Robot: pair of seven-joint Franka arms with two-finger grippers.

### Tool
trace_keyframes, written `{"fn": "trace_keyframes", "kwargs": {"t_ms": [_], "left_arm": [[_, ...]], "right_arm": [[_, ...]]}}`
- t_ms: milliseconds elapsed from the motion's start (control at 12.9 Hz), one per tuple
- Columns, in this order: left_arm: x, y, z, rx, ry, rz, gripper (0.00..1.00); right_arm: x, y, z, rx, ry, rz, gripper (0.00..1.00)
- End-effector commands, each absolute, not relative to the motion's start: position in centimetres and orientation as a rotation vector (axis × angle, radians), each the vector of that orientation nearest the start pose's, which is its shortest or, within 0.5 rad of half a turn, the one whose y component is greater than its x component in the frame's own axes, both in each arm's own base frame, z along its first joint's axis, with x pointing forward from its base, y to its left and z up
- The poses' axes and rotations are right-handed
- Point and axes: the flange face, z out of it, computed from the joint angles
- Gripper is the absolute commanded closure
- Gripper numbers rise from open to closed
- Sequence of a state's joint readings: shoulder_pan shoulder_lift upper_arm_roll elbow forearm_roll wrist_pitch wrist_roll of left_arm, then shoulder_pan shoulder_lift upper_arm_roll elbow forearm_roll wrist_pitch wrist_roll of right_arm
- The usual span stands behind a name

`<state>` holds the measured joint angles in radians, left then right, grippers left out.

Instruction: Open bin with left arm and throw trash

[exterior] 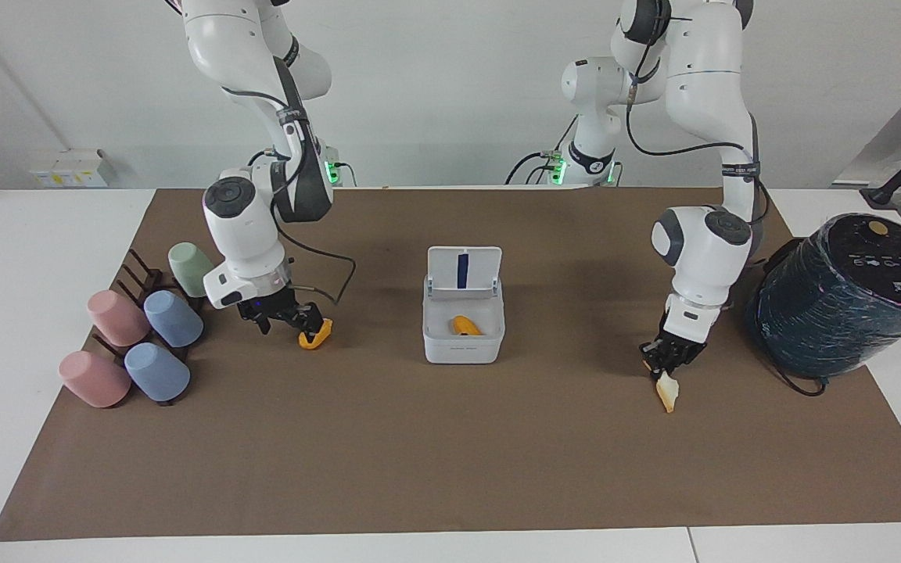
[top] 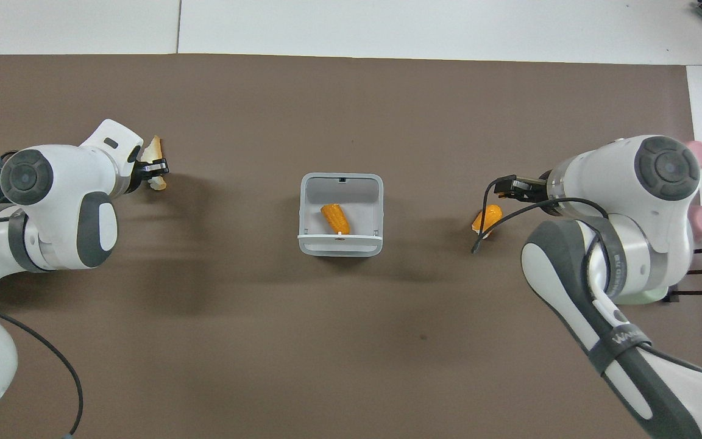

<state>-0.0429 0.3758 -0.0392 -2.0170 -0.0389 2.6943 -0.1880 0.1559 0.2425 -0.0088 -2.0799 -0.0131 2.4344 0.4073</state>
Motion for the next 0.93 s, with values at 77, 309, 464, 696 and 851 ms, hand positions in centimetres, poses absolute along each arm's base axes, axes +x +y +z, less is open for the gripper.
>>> {"fn": "trace_keyframes", "kwargs": {"t_ms": [77,309,464,696,851], "left_arm": [[64.5,-6.7,31.7,-3.191,-0.178,-0.393,1.00],[65.0,-12.0,35.2,-3.211,-0.212,-0.274,1.00],[64.4,-15.8,37.6,-3.217,-0.267,-0.210,1.00],[62.8,-21.3,40.9,-3.220,-0.349,-0.161,1.00],[61.8,-24.0,43.1,-3.224,-0.371,-0.133,1.00]], "right_arm": [[57.6,11.2,30.6,-3.091,0.415,-0.152,0.00],[56.4,11.4,29.2,-3.084,0.440,-0.155,0.00],[56.1,11.3,28.8,-3.079,0.436,-0.173,0.18],[56.1,11.4,28.8,-3.079,0.438,-0.173,1.00],[56.2,11.5,29.2,-3.076,0.435,-0.179,1.00]]}}
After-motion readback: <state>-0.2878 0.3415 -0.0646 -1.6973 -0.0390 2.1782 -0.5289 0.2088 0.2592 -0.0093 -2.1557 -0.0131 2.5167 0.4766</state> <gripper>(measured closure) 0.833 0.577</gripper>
